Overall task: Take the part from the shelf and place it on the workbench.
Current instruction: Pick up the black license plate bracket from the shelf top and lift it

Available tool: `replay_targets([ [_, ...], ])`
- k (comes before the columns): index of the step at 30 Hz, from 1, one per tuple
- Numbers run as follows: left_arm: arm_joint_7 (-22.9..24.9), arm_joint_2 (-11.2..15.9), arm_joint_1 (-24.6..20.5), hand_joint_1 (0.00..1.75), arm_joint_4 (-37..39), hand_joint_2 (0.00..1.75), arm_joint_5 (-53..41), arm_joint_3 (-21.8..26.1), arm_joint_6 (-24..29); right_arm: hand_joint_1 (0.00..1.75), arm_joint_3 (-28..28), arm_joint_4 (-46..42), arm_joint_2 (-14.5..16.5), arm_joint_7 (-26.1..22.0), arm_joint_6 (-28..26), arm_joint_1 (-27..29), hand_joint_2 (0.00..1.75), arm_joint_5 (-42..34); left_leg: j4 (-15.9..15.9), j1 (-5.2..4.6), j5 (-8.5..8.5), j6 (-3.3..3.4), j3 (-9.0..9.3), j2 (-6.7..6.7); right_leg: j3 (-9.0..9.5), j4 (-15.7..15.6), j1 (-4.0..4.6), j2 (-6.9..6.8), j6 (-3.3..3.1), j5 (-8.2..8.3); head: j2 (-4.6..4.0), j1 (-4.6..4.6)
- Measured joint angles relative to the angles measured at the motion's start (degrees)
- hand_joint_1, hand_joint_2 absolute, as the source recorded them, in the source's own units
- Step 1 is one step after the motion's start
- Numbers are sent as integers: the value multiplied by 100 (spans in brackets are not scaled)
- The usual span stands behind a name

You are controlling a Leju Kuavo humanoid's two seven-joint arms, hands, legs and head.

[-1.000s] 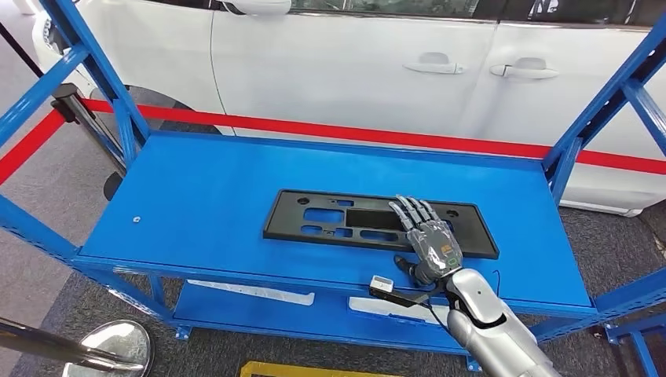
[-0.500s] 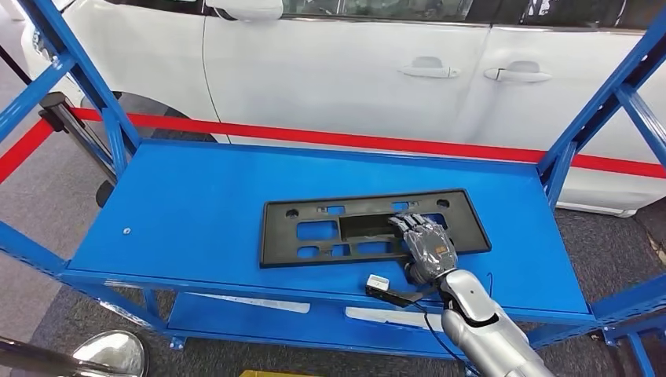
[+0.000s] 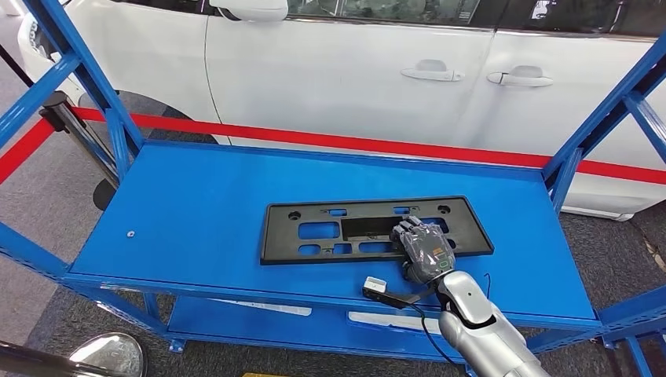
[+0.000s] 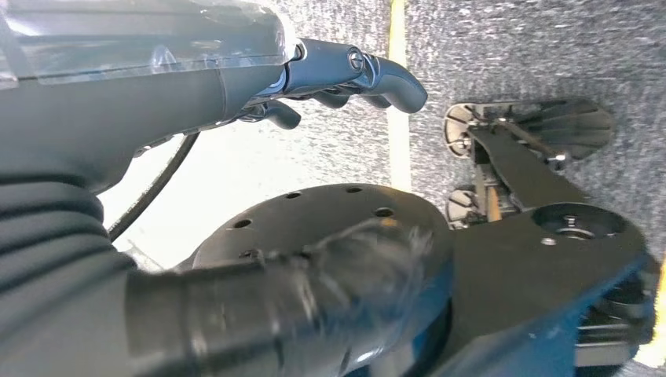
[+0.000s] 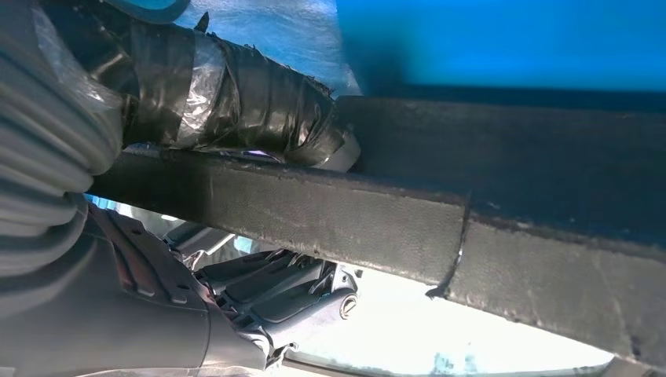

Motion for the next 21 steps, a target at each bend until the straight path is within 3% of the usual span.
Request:
replay_targets([
  [21, -139, 0, -14, 0, 0, 175, 121, 194, -21, 175, -125, -433, -89, -72, 42, 233, 175, -155, -10, 4, -3, -4, -1, -15, 2, 3, 3, -10, 22, -20, 0, 0],
])
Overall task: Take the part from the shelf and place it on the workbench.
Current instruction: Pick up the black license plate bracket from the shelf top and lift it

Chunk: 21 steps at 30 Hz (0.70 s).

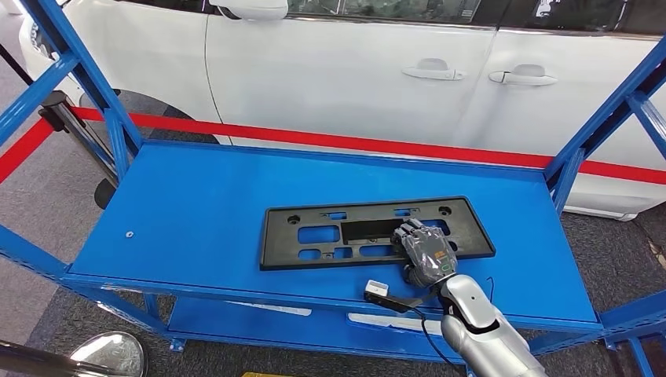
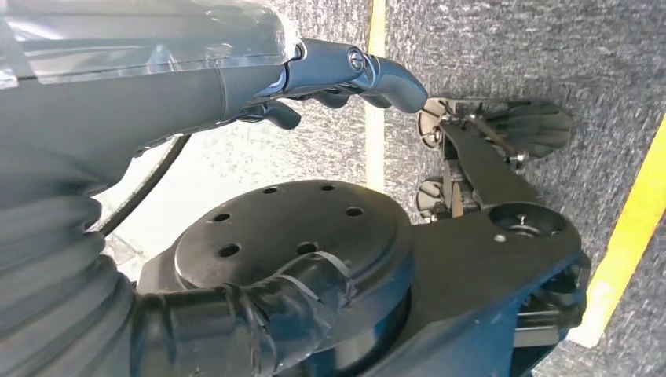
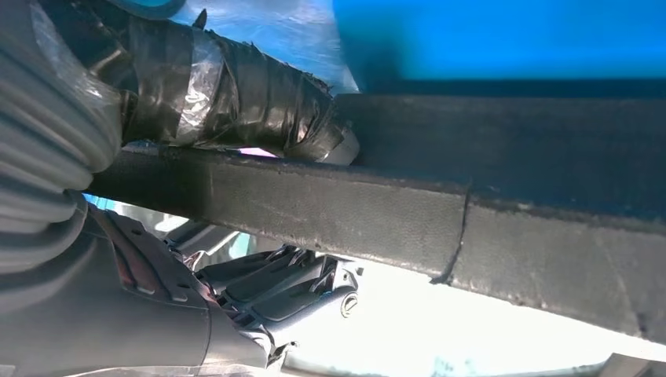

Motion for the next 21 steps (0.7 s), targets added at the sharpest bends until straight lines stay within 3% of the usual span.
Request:
replay_targets([
  [6, 9, 0, 10, 0, 0, 175, 131, 181, 85, 175, -125, -1421, -480, -272, 690, 183, 175, -949, 5, -9, -2, 3, -27, -4, -22, -1, -9, -4, 5, 4, 0, -1],
  [10, 41, 3, 14, 0, 0, 175, 146, 271, 119, 175, -207, -2627, -951, -636, 1143, 168, 175, -1421, -34, -24, 41, 101, -16, -7, -15, -31, -55, -10, 101, 27, 0, -3],
  [12, 47, -2, 12, 0, 0, 175, 144, 311, 119, 175, -250, -3158, -1191, -811, 1286, 151, 175, -1625, -150, 16, 121, 147, 20, 8, -98, 177, -51, -24, 128, -156, 0, 0],
  [15, 49, -4, 10, 0, 0, 175, 118, 347, 108, 175, -301, -3695, -1448, -970, 1352, 155, 175, -1773, -188, 36, 161, 175, 11, 20, -544, 1187, -95, -36, 172, -702, 0, 2],
  [16, 49, -4, 11, 0, 0, 175, 105, 350, 104, 175, -308, -3811, -1509, -1005, 1366, 170, 175, -1789, -173, 41, 161, 169, -4, 20, -663, 1455, -126, -40, 197, -779, 0, 3],
  [17, 49, -5, 11, 0, 0, 175, 94, 351, 102, 175, -309, -3899, -1557, -1030, 1380, 186, 175, -1794, -153, 52, 160, 154, -21, 20, -694, 1535, -160, -47, 226, -751, 0, 1],
  [18, 49, -7, 11, 0, 0, 175, 88, 352, 101, 175, -310, -3975, -1600, -1045, 1391, 197, 175, -1796, -121, 73, 155, 129, -41, 19, -612, 1380, -196, -56, 261, -616, 0, 2],
  [20, 34, -5, 9, 0, -1, 175, 67, 353, 101, 175, -313, -4094, -1659, -1045, 1399, 199, 175, -1793, -22, 121, 128, 36, -97, 11, -244, 669, -258, -62, 342, -281, 0, 4],
  [21, -22, -5, 10, 0, -3, 175, 12, 350, 99, 175, -317, -4133, -1674, -1012, 1387, 197, 175, -1756, 41, 130, 112, -20, -130, 3, -110, 377, -264, -40, 342, -173, 0, 4],
])
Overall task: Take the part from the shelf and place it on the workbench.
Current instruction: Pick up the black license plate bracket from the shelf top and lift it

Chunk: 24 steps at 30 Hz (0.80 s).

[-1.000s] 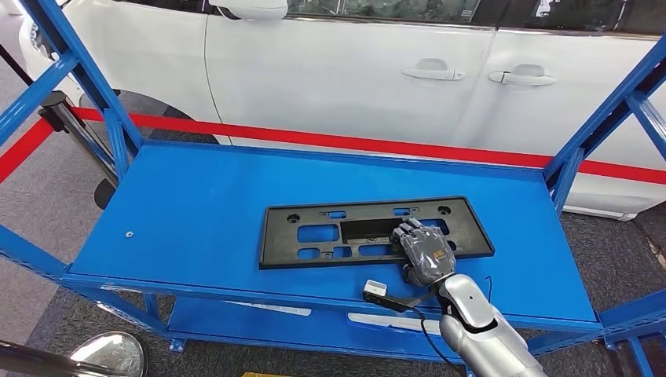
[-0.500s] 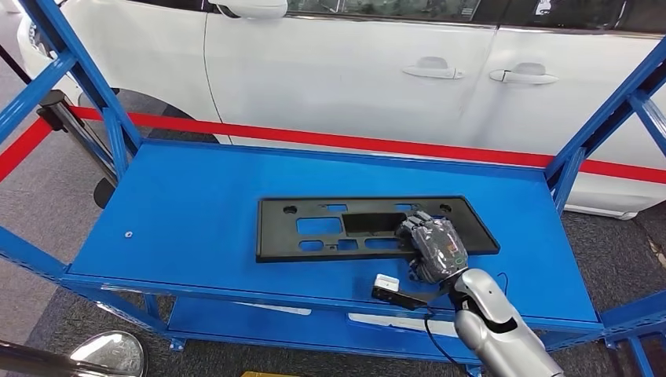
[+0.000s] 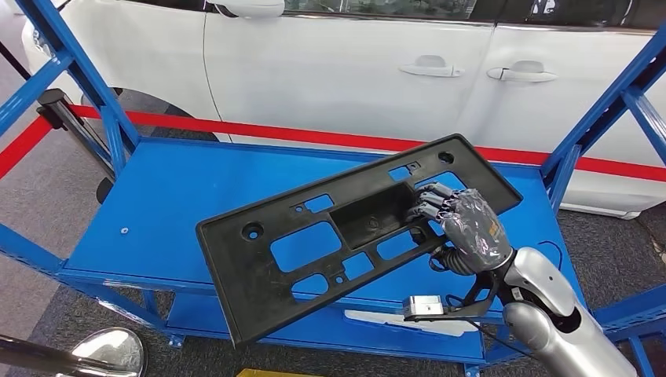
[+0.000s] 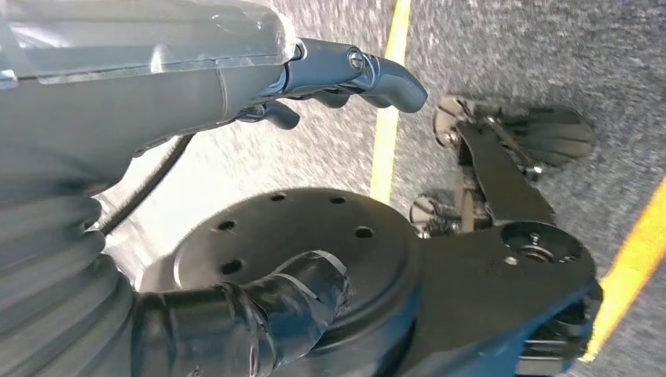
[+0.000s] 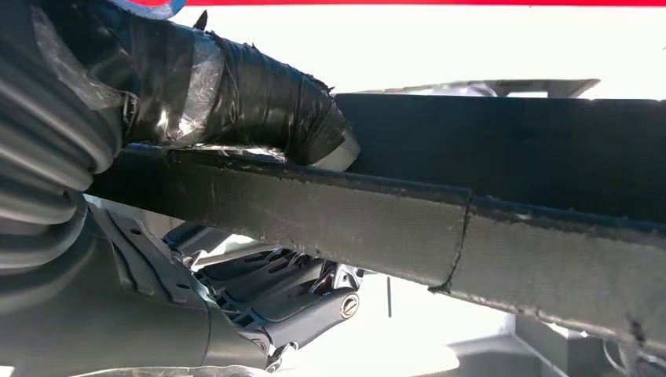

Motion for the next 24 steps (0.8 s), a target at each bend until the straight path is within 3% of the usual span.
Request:
replay_targets([
  [2, -268, 3, 57, 0, -10, 175, -217, -51, -39, 175, -48, -56, -16, 50, -112, 106, 175, 161, 56, -14, 4, -102, -44, -20, 55, -171, 30, 42, -75, 31, 0, -6],
  [5, -573, -15, 281, 0, -149, 175, -462, -150, -287, 175, -259, -154, -68, -188, -340, 489, 175, 335, 81, 1, -11, -200, -90, -46, -10, -153, 53, 19, -262, 110, 0, -10],
  [6, -565, -20, 346, 0, -225, 175, -488, -156, -373, 175, -324, -183, -83, -306, -361, 576, 175, 353, 212, 7, -141, -215, -150, -37, -50, -161, 54, 13, -327, 149, 0, -12],
  [8, -502, -15, 414, 0, -322, 175, -538, -153, -441, 175, -399, -226, -89, -446, -346, 679, 175, 383, 811, 0, -618, -213, -373, -11, -153, -164, 81, 7, -425, 227, 0, -16],
  [10, -432, 5, 411, 0, -336, 175, -571, -148, -394, 175, -423, -244, -90, -499, -303, 732, 175, 399, 1501, -26, -1027, -187, -571, -6, -269, -150, 140, -9, -470, 299, 0, -17],
  [11, -395, 19, 400, 0, -335, 175, -581, -144, -360, 175, -422, -245, -90, -521, -281, 741, 175, 403, 1631, -43, -1093, -158, -556, -5, -329, -141, 174, -32, -487, 336, 0, -17],
  [12, -358, 31, 385, 0, -335, 175, -586, -141, -334, 175, -420, -249, -90, -542, -264, 745, 175, 407, 1534, -65, -1060, -117, -425, 0, -385, -133, 208, -60, -503, 373, 0, -17],
  [15, -251, 85, 308, 0, -332, 175, -600, -134, -288, 175, -409, -281, -92, -602, -240, 746, 175, 409, 385, -169, -764, 65, 379, 171, -488, -124, 283, -156, -511, 486, 0, -12],
  [16, -223, 104, 277, 0, -330, 175, -608, -133, -272, 175, -405, -293, -97, -632, -229, 747, 175, 405, 102, -203, -693, 107, 546, 228, -498, -130, 287, -191, -488, 521, 0, -13],
  [17, -201, 118, 253, 0, -323, 175, -615, -131, -255, 175, -397, -305, -102, -660, -216, 749, 175, 399, -43, -230, -650, 135, 612, 259, -498, -136, 278, -230, -459, 554, 0, -14],
  [20, -172, 136, 223, 0, -296, 175, -619, -114, -237, 175, -344, -329, -111, -720, -188, 754, 175, 387, -140, -247, -434, 185, 548, 133, -499, -176, 241, -315, -346, 620, 0, -23],
  [21, -166, 140, 215, 0, -287, 175, -620, -108, -237, 175, -331, -334, -116, -732, -186, 754, 175, 380, -189, -236, -342, 214, 521, 102, -523, -122, 235, -284, -315, 518, 0, -22],
  [22, -155, 142, 213, 0, -280, 175, -621, -104, -234, 175, -327, -340, -122, -753, -171, 754, 175, 358, -233, -220, -250, 236, 477, 79, -575, 39, 231, -224, -290, 307, 0, -20],
  [24, -122, 155, 206, 0, -270, 175, -629, -99, -224, 175, -310, -359, -138, -837, -74, 758, 175, 269, -238, -208, -104, 259, 325, 23, -725, 648, 207, -118, -255, -268, 0, -20],
])
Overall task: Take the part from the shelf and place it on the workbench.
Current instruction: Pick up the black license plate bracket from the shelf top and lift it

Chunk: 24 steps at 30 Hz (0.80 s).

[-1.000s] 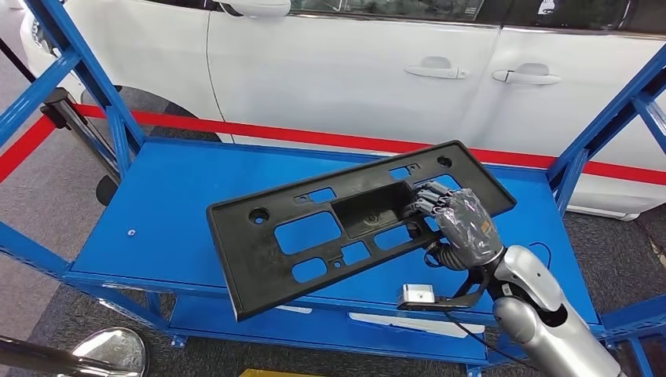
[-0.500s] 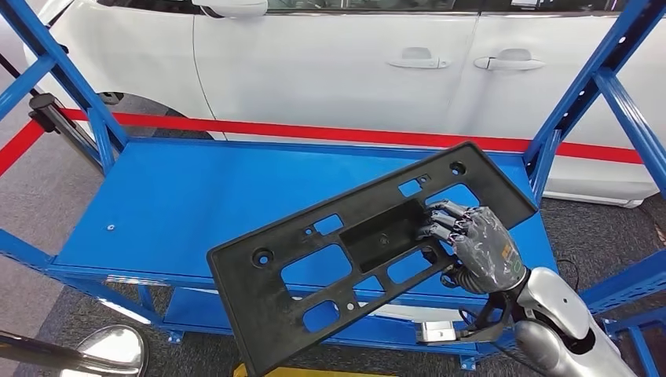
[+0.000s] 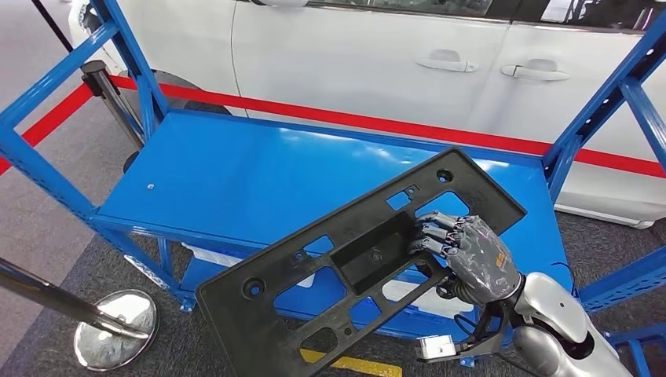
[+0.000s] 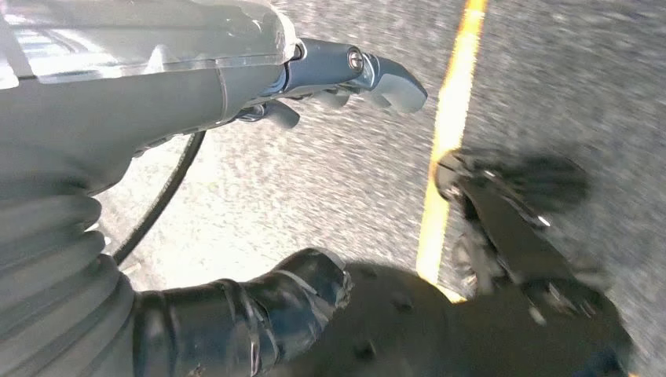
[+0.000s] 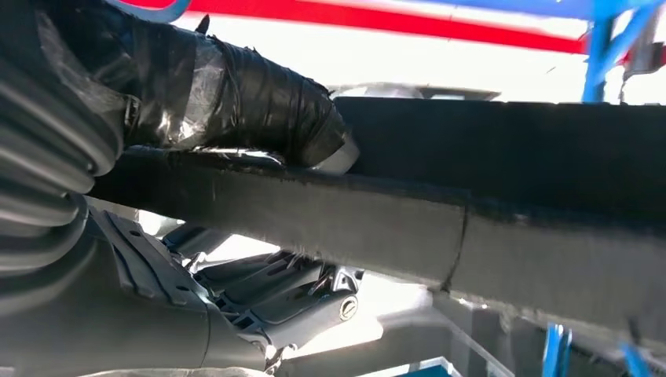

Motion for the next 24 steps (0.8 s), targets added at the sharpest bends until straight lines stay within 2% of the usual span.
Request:
replay_targets([
  [1, 24, 9, 1, 0, 5, 175, -6, 3, 4, 175, 25, -23, -5, -64, 81, 5, 175, -54, 18, 1, 63, -7, -100, -38, -51, 329, -10, 16, 15, -201, 0, -1],
  [2, 47, 17, -2, 0, 11, 175, -15, 7, 6, 175, 63, -57, -8, -114, 162, 8, 175, -94, 43, 3, 121, -18, -202, -83, -43, 544, -21, 19, 27, -278, 0, -1],
  [3, 71, 22, -6, 0, 17, 175, -28, 12, 5, 175, 109, -98, -9, -146, 237, 5, 175, -121, 76, 8, 175, -35, -306, -131, 54, 584, -30, 23, 36, -239, 0, -1],
  [4, 94, 25, -11, 0, 24, 175, -40, 21, 5, 175, 160, -148, -10, -152, 299, -9, 175, -128, 116, 18, 222, -57, -405, -182, 249, 420, -40, 42, 40, -118, 0, 0],
  [5, 114, 25, -22, 0, 29, 175, -52, 32, 4, 175, 214, -200, -13, -133, 349, -34, 175, -120, 164, 30, 265, -85, -499, -237, 535, 75, -52, 107, 39, -2, 0, 1],
  [6, 128, 25, -34, 0, 34, 175, -61, 41, 4, 175, 270, -249, -17, -106, 386, -69, 175, -104, 211, 37, 306, -121, -588, -288, 820, -326, -59, 218, 29, 37, 0, 0],
  [7, 139, 26, -43, 0, 39, 175, -66, 49, 3, 175, 327, -295, -22, -75, 407, -96, 175, -82, 241, 41, 348, -159, -646, -342, 1026, -630, -55, 321, 4, 59, 0, -2],
  [8, 145, 28, -53, 0, 44, 175, -69, 56, 3, 175, 387, -334, -31, -42, 416, -122, 175, -53, 261, 44, 394, -199, -685, -394, 1148, -838, -46, 403, -22, 36, 0, -1],
  [9, 150, 30, -55, 0, 48, 175, -72, 64, 3, 175, 448, -360, -40, -14, 416, -145, 175, -29, 258, 46, 445, -238, -708, -446, 1164, -897, -28, 424, -53, 24, 1, -2],
  [11, 157, 41, -45, 0, 54, 175, -74, 86, 4, 175, 567, -385, -56, 32, 412, -193, 175, 8, 249, 53, 521, -311, -746, -529, 1105, -908, -24, 311, -134, 109, 1, 1],
  [12, 159, 47, -42, 0, 57, 175, -75, 94, 4, 175, 623, -388, -57, 51, 407, -218, 175, 17, 300, 56, 445, -335, -791, -479, 1058, -919, -30, 238, -189, 166, 1, -4],
  [14, 166, 60, -47, 0, 62, 175, -76, 101, 4, 175, 702, -399, -66, 79, 395, -249, 175, 23, 657, 71, -3, -373, -926, -247, 937, -946, -41, 90, -280, 289, 0, -16],
  [16, 173, 64, -56, 0, 65, 175, -77, 102, 5, 175, 738, -408, -79, 90, 388, -254, 175, 25, 1209, 94, -506, -412, -1065, -79, 827, -942, -25, -13, -309, 379, 0, -21],
  [17, 175, 66, -57, 0, 67, 175, -78, 102, 5, 175, 749, -408, -82, 92, 388, -255, 175, 25, 1488, 106, -635, -432, -1109, -55, 767, -935, -18, -66, -307, 421, 0, -21],
  [18, 175, 67, -58, 0, 70, 175, -78, 102, 4, 175, 763, -408, -86, 94, 388, -256, 175, 25, 1731, 119, -677, -452, -1119, -41, 694, -926, -11, -130, -302, 471, 0, -21],
  [19, 175, 67, -61, 0, 73, 175, -78, 102, 4, 175, 776, -408, -90, 96, 388, -258, 175, 25, 1862, 130, -614, -468, -1055, -29, 607, -915, -5, -207, -294, 526, 0, -21],
  [20, 175, 68, -64, 0, 75, 175, -79, 102, 3, 175, 788, -408, -94, 98, 387, -261, 175, 25, 1831, 137, -478, -475, -908, -12, 523, -903, 0, -281, -282, 579, 0, -22],
  [21, 175, 69, -69, 0, 76, 175, -80, 102, 1, 175, 799, -408, -98, 99, 386, -268, 175, 25, 1598, 142, -338, -472, -652, 40, 456, -888, 6, -352, -267, 629, 0, -22],
  [22, 175, 70, -77, 0, 76, 175, -85, 102, 0, 175, 805, -412, -102, 100, 381, -273, 175, 25, 1200, 137, -297, -459, -301, 151, 405, -872, 14, -415, -245, 674, 0, -23],
  [23, 175, 74, -87, 0, 76, 175, -92, 102, -1, 175, 810, -419, -111, 101, 368, -278, 175, 25, 751, 117, -345, -434, 32, 257, 371, -856, 22, -475, -219, 713, 0, -20],
  [24, 175, 78, -93, 0, 76, 175, -99, 102, -2, 175, 818, -425, -122, 105, 351, -282, 175, 25, 399, 93, -405, -399, 270, 343, 364, -854, 26, -540, -187, 758, 1, -16],
])
